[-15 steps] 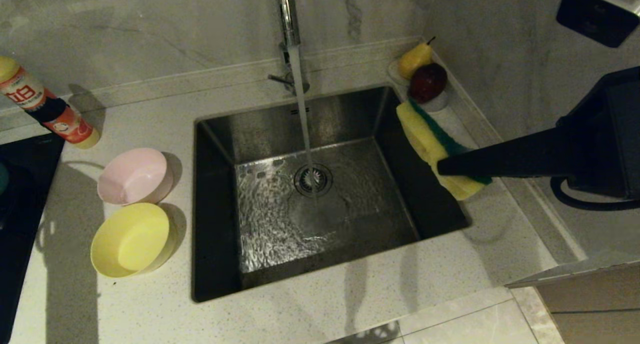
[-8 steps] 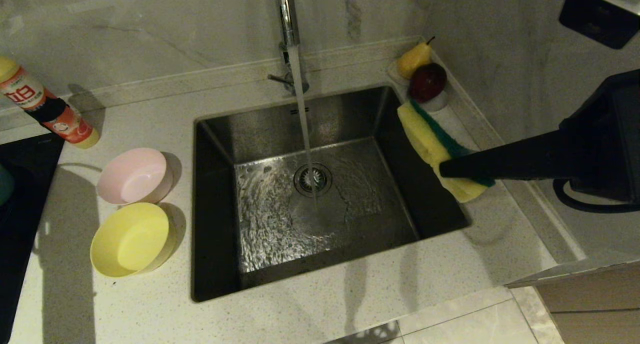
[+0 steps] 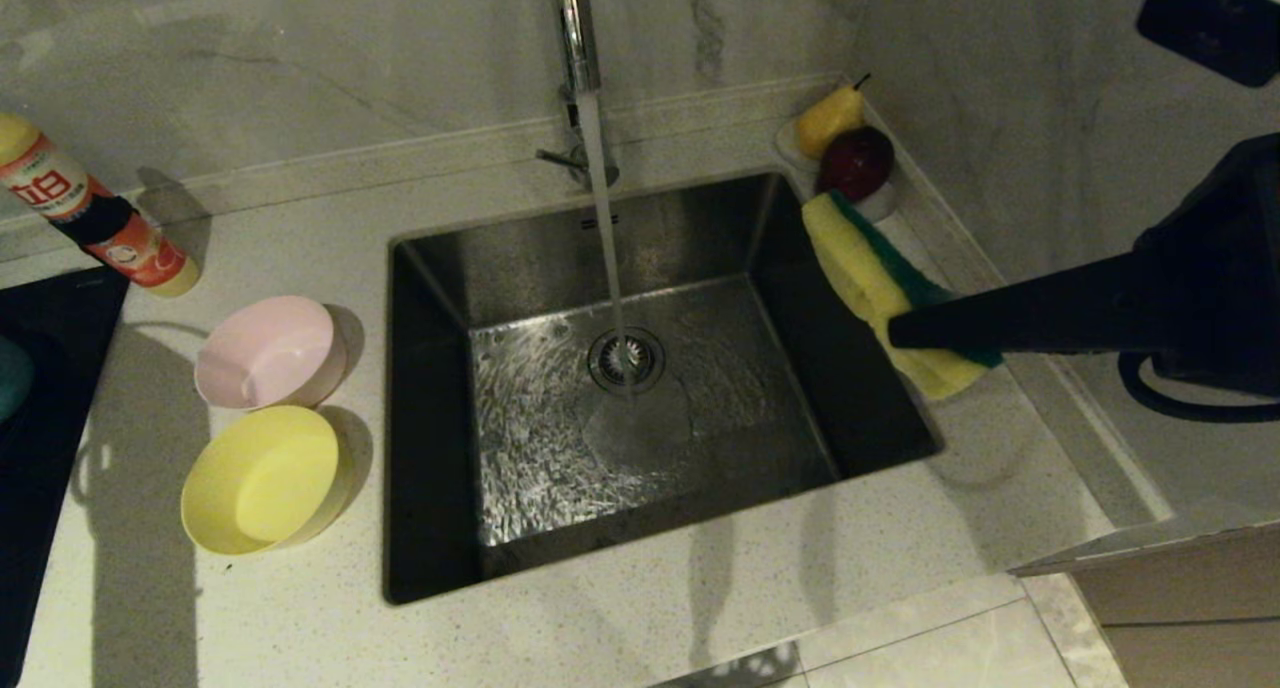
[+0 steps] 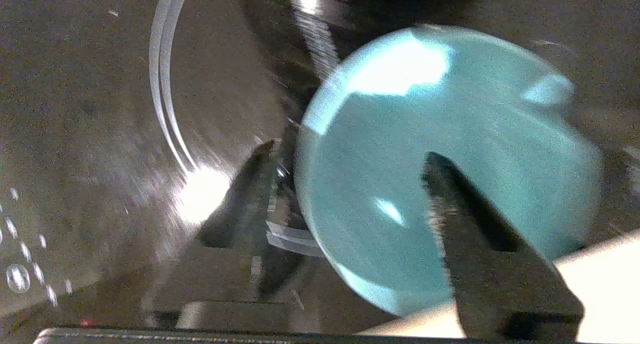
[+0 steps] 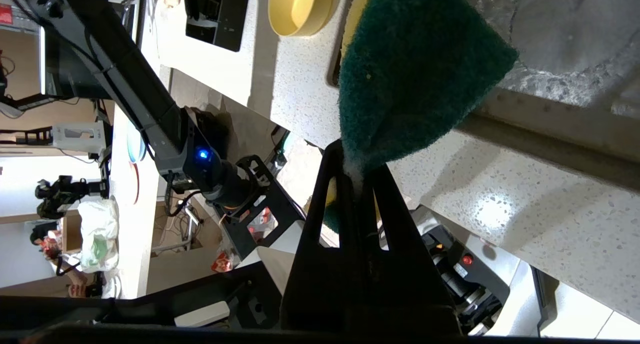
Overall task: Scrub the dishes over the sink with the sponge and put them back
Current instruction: Place the bowl on the table, then wash the bowl
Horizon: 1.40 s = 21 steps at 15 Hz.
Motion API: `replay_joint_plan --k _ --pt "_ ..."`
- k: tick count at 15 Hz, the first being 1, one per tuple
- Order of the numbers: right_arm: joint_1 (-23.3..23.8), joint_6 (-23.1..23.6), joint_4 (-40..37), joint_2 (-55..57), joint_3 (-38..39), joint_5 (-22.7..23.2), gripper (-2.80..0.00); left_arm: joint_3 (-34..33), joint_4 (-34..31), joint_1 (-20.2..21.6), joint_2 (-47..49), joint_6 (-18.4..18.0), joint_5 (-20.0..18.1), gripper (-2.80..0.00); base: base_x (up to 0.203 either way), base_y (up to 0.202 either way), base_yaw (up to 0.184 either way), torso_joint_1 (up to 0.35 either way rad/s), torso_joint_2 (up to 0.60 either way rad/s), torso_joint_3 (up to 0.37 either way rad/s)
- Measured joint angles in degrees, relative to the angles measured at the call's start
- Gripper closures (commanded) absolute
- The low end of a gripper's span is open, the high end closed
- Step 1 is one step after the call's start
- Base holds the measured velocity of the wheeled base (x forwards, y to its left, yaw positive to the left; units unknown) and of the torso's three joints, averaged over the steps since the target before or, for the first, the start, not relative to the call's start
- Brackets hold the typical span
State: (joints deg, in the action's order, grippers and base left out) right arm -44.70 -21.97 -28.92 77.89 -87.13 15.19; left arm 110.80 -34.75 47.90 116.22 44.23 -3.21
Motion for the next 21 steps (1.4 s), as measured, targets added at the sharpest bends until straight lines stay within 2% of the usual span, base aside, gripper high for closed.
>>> replay_joint_plan --k 3,4,6,9,11,13,16,17,19,21 --pt "0.0 -0.1 -0.1 -0.1 0.2 0.0 0.00 -0.2 -1.3 -0.1 -6.6 -0.4 -3.0 -2.80 0.000 0.000 0.000 0.000 0.00 0.000" --pt "0.0 -0.1 -0.1 -0.1 0.2 0.0 0.00 -0.2 -2.1 -0.1 -9.0 -1.2 -3.3 0.00 0.000 0.000 0.000 0.000 0.00 0.000" --pt "-0.1 -0.1 -0.2 -0.2 0.4 0.0 0.00 -0.8 -5.1 -0.3 -13.3 -4.7 -3.8 0.00 0.000 0.000 0.000 0.000 0.00 0.000" --pt "-0.3 -0.1 -0.3 -0.5 0.4 0.0 0.00 -4.7 -7.4 -2.0 -19.2 -13.9 -7.4 0.00 0.000 0.000 0.000 0.000 0.00 0.000" --pt "-0.3 -0.1 -0.4 -0.5 0.5 0.0 0.00 -9.8 -8.4 -4.9 -22.8 -22.3 -9.5 0.00 0.000 0.000 0.000 0.000 0.00 0.000" --pt "-0.2 -0.1 -0.5 -0.5 0.7 0.0 0.00 -14.7 -9.1 -9.4 -26.3 -27.6 -9.8 0.00 0.000 0.000 0.000 0.000 0.00 0.000" --pt "-0.1 -0.2 -0.5 -0.5 0.9 -0.1 0.00 -20.8 -9.1 -17.6 -30.2 -28.7 -9.9 0.00 0.000 0.000 0.000 0.000 0.00 0.000" --pt "0.0 -0.1 -0.3 -0.6 1.3 -0.1 0.00 -22.8 -8.9 -20.1 -31.0 -28.7 -10.0 -2.80 0.000 0.000 0.000 0.000 0.00 0.000" --pt "0.1 -0.1 -0.4 -0.8 1.7 -0.1 0.00 -25.6 -8.3 -23.3 -31.4 -28.7 -9.9 -2.80 0.000 0.000 0.000 0.000 0.00 0.000" --pt "0.2 -0.1 -0.5 -0.9 1.8 -0.1 0.00 -26.3 -7.8 -24.4 -30.2 -28.7 -9.9 -2.80 0.000 0.000 0.000 0.000 0.00 0.000"
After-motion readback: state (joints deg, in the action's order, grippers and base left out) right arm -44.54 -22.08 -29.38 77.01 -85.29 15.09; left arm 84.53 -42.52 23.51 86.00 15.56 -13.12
